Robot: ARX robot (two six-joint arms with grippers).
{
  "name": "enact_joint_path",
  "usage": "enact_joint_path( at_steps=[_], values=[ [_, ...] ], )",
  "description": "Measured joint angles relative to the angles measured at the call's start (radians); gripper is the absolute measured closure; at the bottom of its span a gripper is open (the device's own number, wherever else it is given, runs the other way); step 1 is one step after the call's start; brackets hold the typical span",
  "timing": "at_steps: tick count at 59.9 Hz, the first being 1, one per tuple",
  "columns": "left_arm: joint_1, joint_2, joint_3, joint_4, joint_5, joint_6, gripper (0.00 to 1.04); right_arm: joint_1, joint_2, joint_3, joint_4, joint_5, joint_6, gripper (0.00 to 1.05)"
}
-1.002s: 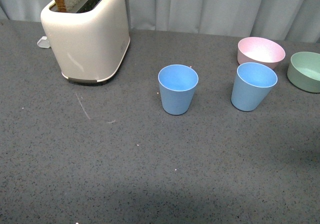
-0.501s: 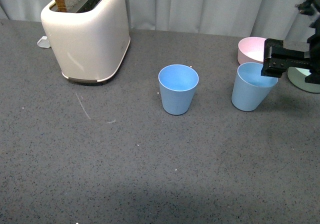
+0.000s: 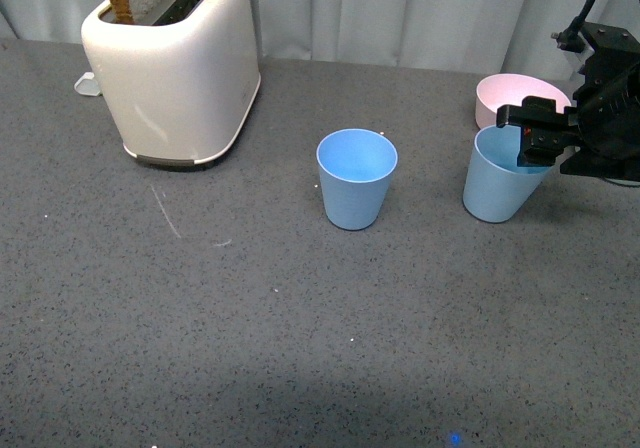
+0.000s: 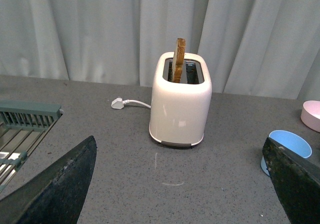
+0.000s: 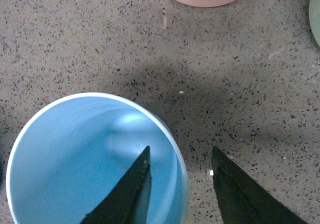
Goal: Stack blue cups with both arms
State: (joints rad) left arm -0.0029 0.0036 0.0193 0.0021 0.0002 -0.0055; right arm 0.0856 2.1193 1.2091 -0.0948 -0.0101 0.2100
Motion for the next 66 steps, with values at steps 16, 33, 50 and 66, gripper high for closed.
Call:
enact_joint_path(
  at_steps=[16, 33, 50, 66],
  values=[
    [0.000, 0.000, 0.000, 0.000, 0.000, 0.000, 0.07, 0.003, -0.001, 0.002, -0.024, -0.014, 0.011, 1.04],
    [0.000, 0.000, 0.000, 0.000, 0.000, 0.000, 0.07, 0.045, -0.117, -0.045, -0.021, -0.160, 0.077, 1.04],
    [0.000, 0.000, 0.000, 0.000, 0.000, 0.000, 0.07, 0.175, -0.245, -0.021, -0.038, -0.272, 0.140, 1.04],
    [0.000, 0.000, 0.000, 0.000, 0.000, 0.000, 0.07, 0.262, -0.196, 0.033, -0.077, -0.225, 0.145, 1.04]
  ],
)
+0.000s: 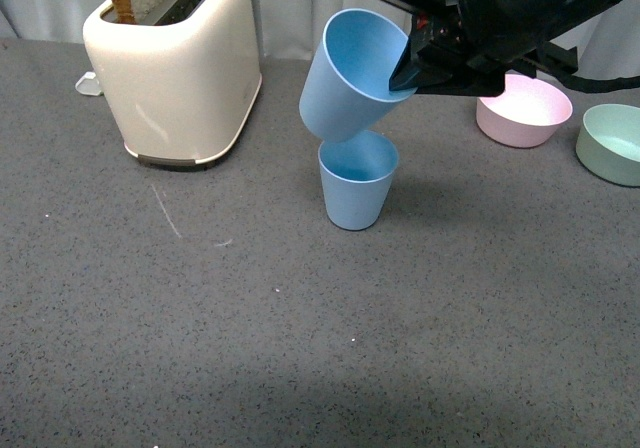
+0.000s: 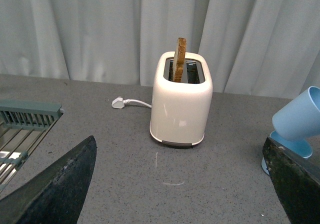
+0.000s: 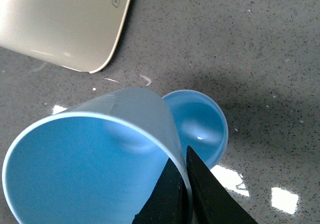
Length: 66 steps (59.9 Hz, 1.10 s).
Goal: Stack blue cups with both arms
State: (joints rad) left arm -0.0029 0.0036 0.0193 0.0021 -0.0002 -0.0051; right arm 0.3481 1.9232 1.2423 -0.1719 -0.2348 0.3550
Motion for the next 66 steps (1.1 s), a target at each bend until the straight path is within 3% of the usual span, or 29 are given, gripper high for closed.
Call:
enact_joint_path(
  at_steps=[26, 50, 52, 54, 56, 60, 63, 66],
  values=[
    [0.000, 0.000, 0.000, 0.000, 0.000, 0.000, 0.07, 0.004, 0.066, 0.021, -0.007, 0.050, -0.015, 1.02],
    [0.000, 0.000, 0.000, 0.000, 0.000, 0.000, 0.07, 0.002, 0.057, 0.010, 0.034, 0.101, -0.079, 0.39],
    [0.000, 0.000, 0.000, 0.000, 0.000, 0.000, 0.07, 0.009, 0.053, -0.077, 0.261, 0.257, -0.141, 0.43],
    [0.000, 0.000, 0.000, 0.000, 0.000, 0.000, 0.07, 0.010, 0.051, -0.122, 0.373, 0.335, -0.174, 0.47],
    [0.000, 0.000, 0.000, 0.000, 0.002, 0.000, 0.07, 0.008, 0.040, -0.226, 0.589, 0.457, -0.224, 0.54],
    [0.000, 0.000, 0.000, -0.001, -0.002, 0.000, 0.07, -0.011, 0.011, -0.390, 0.904, 0.527, -0.283, 0.65],
    [0.000, 0.000, 0.000, -0.001, -0.003, 0.000, 0.07, -0.036, -0.031, -0.497, 1.125, 0.525, -0.311, 0.74],
    [0.000, 0.000, 0.000, -0.001, -0.002, 0.000, 0.07, -0.055, -0.083, -0.563, 1.235, 0.516, -0.325, 0.81]
  ],
)
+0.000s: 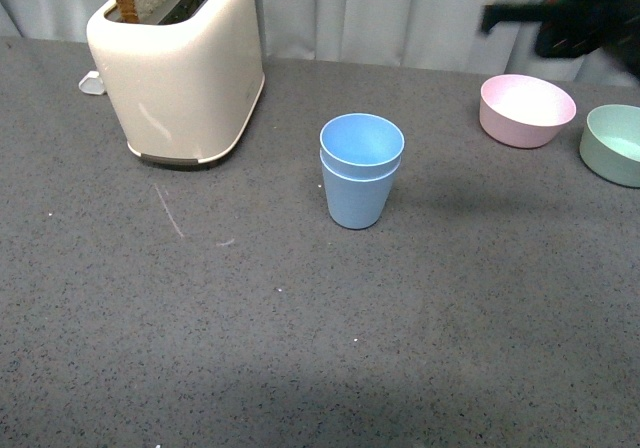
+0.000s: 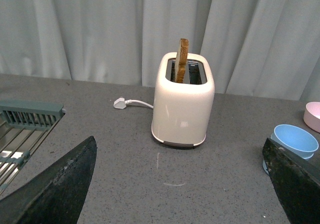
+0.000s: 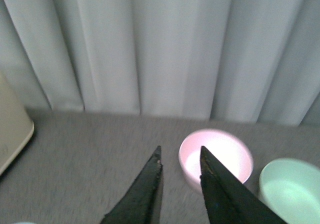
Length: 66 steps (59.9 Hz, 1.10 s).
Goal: Stack blue cups with both arms
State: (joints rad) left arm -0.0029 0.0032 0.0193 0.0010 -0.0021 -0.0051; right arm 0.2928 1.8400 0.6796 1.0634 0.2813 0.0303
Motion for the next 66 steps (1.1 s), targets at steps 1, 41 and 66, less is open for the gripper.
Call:
enact_joint_path(
  at_steps=[1, 41, 66],
  values=[
    [0.000, 0.000, 0.000, 0.000, 0.000, 0.000, 0.07, -0.010, -0.030, -0.028, 0.039, -0.006, -0.005, 0.85],
    [0.000, 0.000, 0.000, 0.000, 0.001, 0.000, 0.07, -0.200, -0.647, -0.557, -0.010, -0.193, -0.027, 1.04],
    [0.000, 0.000, 0.000, 0.000, 0.001, 0.000, 0.07, -0.290, -0.994, -0.652, -0.261, -0.279, -0.027, 1.04]
  ],
)
